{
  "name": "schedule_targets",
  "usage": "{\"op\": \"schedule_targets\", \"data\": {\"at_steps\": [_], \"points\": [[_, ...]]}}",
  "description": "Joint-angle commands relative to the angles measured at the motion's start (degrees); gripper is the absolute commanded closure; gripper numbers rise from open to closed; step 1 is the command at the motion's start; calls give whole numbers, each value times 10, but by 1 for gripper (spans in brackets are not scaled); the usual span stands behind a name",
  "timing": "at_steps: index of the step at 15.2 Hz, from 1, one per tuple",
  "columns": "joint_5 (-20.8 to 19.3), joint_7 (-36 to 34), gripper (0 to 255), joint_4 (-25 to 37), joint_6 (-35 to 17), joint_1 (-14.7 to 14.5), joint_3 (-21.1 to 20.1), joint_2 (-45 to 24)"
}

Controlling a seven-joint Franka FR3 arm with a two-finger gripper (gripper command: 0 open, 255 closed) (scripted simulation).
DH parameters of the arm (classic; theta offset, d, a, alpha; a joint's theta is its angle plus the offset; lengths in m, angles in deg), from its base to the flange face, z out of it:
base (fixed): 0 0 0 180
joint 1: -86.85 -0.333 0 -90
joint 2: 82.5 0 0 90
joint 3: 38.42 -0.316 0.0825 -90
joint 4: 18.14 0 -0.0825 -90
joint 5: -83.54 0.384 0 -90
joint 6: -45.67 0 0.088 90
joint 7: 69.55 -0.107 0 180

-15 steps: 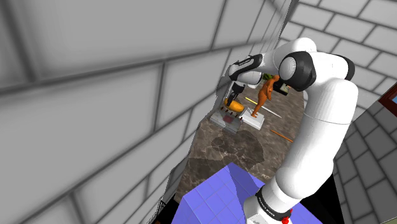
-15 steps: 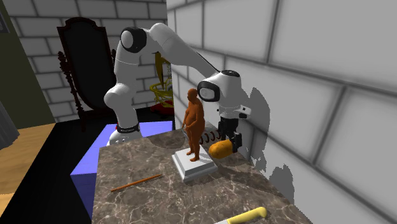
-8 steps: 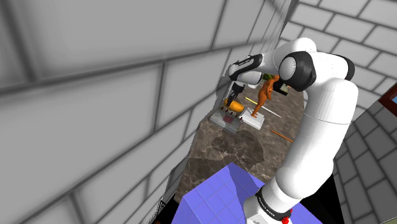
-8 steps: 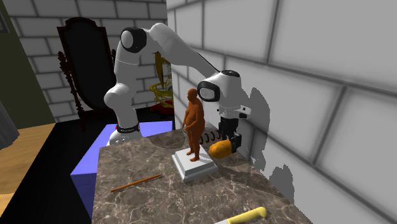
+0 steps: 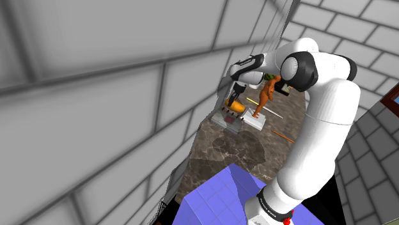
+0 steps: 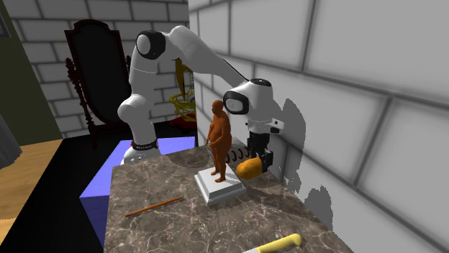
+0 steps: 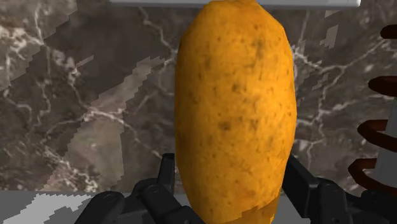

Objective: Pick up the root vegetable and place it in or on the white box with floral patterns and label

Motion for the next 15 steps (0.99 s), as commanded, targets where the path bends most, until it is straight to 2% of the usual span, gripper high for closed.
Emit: {"op": "schedule_targets", "data": {"at_steps": [1,15], "points": [[-5,-4,255,3,10,-2,2,7],[-38,-25,255,51,102,-11,14,57]]}}
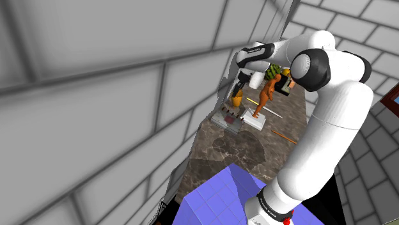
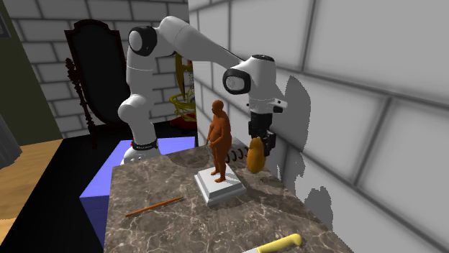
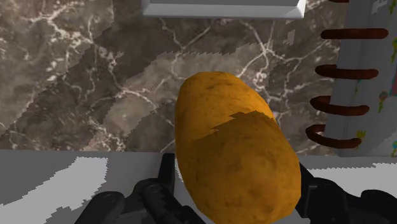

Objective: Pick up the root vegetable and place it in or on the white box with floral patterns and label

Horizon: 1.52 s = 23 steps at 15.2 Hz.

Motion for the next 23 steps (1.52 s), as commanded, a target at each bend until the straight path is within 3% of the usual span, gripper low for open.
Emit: {"op": "schedule_targets", "data": {"at_steps": [1,7,14,20,23], "points": [[-5,-3,255,6,13,-2,1,7],[-14,-10,255,36,55,-3,4,21],[-96,-113,255,-131,22,-55,-19,172],[-144,-206,255,-244,20,-73,-66,287],[-145,-208,255,-259,4,-73,-67,286]]}}
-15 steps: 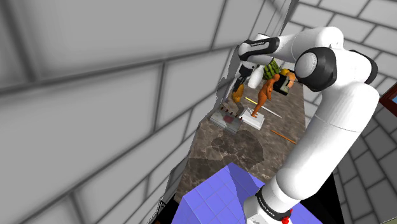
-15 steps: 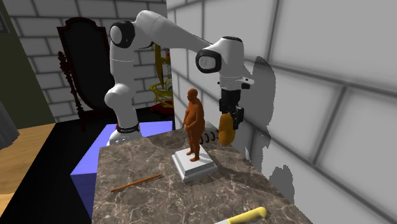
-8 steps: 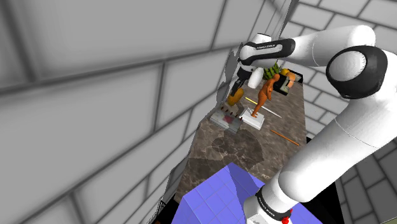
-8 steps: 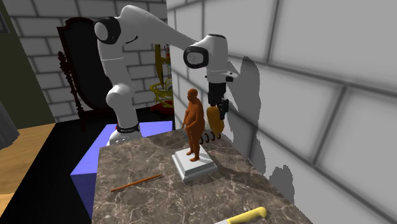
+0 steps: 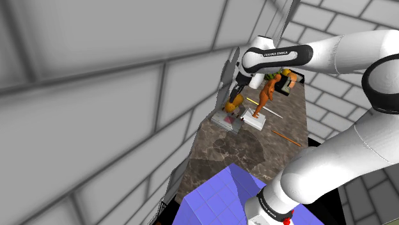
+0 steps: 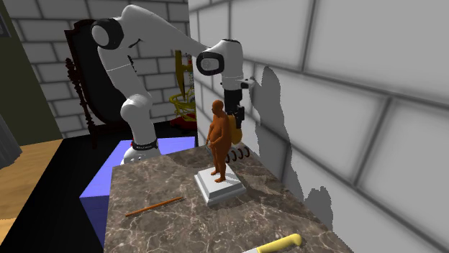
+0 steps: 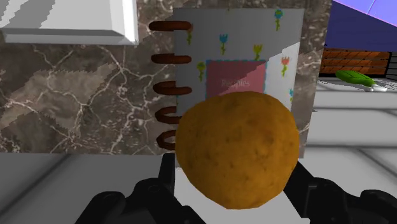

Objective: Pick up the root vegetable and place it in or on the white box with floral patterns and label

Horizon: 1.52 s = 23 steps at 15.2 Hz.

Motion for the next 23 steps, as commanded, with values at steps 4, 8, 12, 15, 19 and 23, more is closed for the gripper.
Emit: {"op": "schedule_targets", "data": {"at_steps": [4,8,12,15,19,23], "points": [[0,-1,255,-30,-38,0,2,-9],[3,2,255,-48,-71,0,6,-24],[8,6,255,-66,-108,-1,10,-43],[8,6,255,-66,-108,-1,10,-43],[8,6,255,-66,-108,-1,10,-43],[8,5,0,-67,-107,-1,9,-42]]}}
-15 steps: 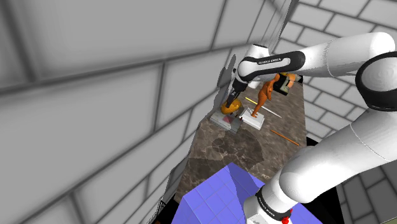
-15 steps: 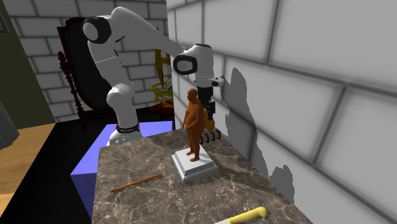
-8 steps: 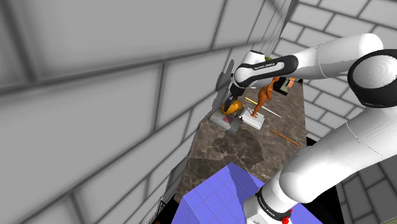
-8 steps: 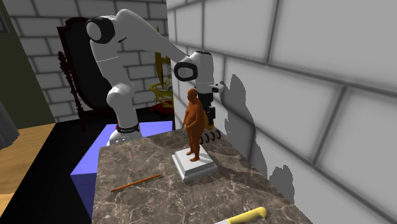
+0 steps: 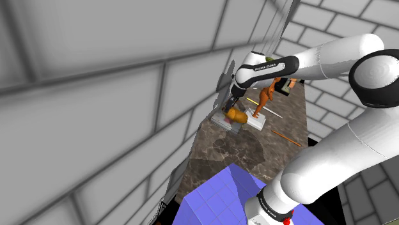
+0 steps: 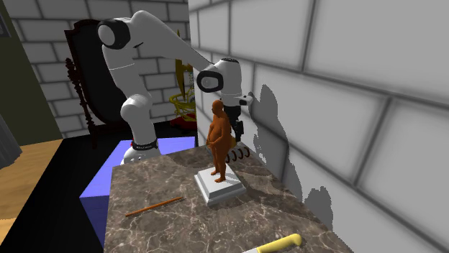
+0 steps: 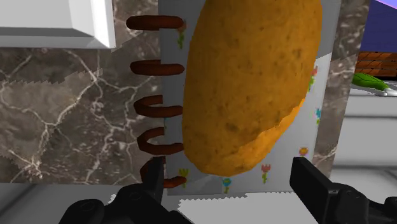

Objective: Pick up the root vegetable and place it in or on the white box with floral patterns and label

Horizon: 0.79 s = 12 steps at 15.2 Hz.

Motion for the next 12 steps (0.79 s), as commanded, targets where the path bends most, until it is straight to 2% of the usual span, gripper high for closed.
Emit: {"op": "schedule_targets", "data": {"at_steps": [1,3,7,12], "points": [[0,0,0,0,0,0,0,0],[0,0,0,0,-1,0,0,-1],[-11,-9,0,36,78,1,-9,43],[-11,-9,0,36,78,1,-9,43]]}}
